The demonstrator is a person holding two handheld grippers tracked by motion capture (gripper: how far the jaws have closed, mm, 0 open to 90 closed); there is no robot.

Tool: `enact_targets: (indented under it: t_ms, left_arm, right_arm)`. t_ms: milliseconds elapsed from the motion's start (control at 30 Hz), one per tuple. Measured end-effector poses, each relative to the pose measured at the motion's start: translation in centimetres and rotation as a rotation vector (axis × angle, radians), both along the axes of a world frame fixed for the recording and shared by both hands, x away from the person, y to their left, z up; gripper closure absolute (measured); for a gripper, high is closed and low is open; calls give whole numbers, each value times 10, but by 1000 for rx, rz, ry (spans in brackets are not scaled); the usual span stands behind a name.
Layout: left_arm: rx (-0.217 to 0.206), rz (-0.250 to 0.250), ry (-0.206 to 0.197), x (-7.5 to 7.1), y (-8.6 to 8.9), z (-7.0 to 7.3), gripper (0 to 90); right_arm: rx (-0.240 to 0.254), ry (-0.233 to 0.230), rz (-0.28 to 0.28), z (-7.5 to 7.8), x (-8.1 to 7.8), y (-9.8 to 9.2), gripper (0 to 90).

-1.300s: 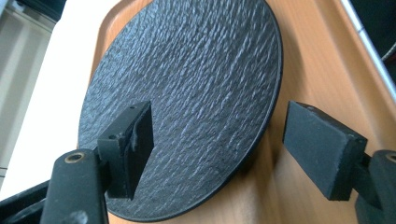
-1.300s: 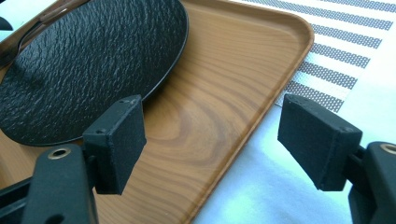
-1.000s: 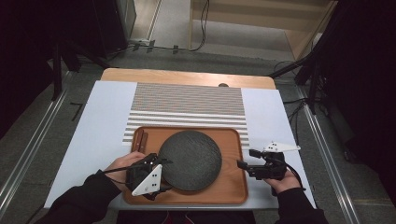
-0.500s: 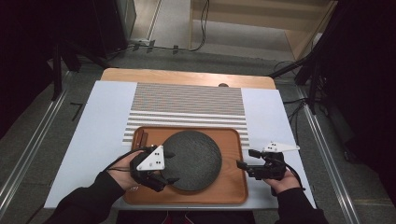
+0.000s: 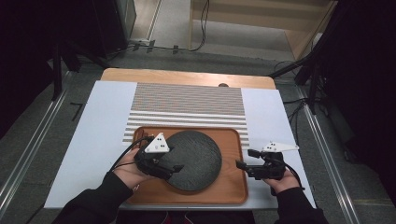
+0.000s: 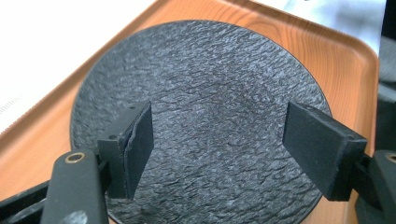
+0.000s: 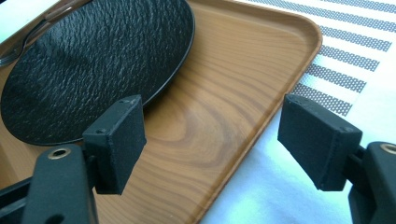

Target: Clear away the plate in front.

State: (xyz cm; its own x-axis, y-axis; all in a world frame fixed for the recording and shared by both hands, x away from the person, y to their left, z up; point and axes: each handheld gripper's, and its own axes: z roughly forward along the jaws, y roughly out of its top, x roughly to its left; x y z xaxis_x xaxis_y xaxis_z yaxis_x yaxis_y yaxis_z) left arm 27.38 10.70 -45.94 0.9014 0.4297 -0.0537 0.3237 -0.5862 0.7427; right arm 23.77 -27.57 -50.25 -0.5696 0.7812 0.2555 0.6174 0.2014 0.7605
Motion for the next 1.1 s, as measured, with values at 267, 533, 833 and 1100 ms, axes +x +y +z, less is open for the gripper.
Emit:
enact_targets:
  t_ms: [267, 533, 833, 1100]
  left_arm:
    - [-44, 48, 111, 8, -5, -1, 256]
    - [-67, 78, 185, 14, -5, -6, 257]
    - [-94, 120, 192, 14, 16, -1, 255]
    - [-96, 167, 168, 16, 34, 2, 255]
  right_arm:
    - [3, 0, 6, 0, 2, 2, 212]
    - [3, -3, 16, 1, 3, 3, 212]
    - [-1, 0, 28, 0, 6, 7, 212]
    - [-6, 3, 33, 0, 7, 8, 212]
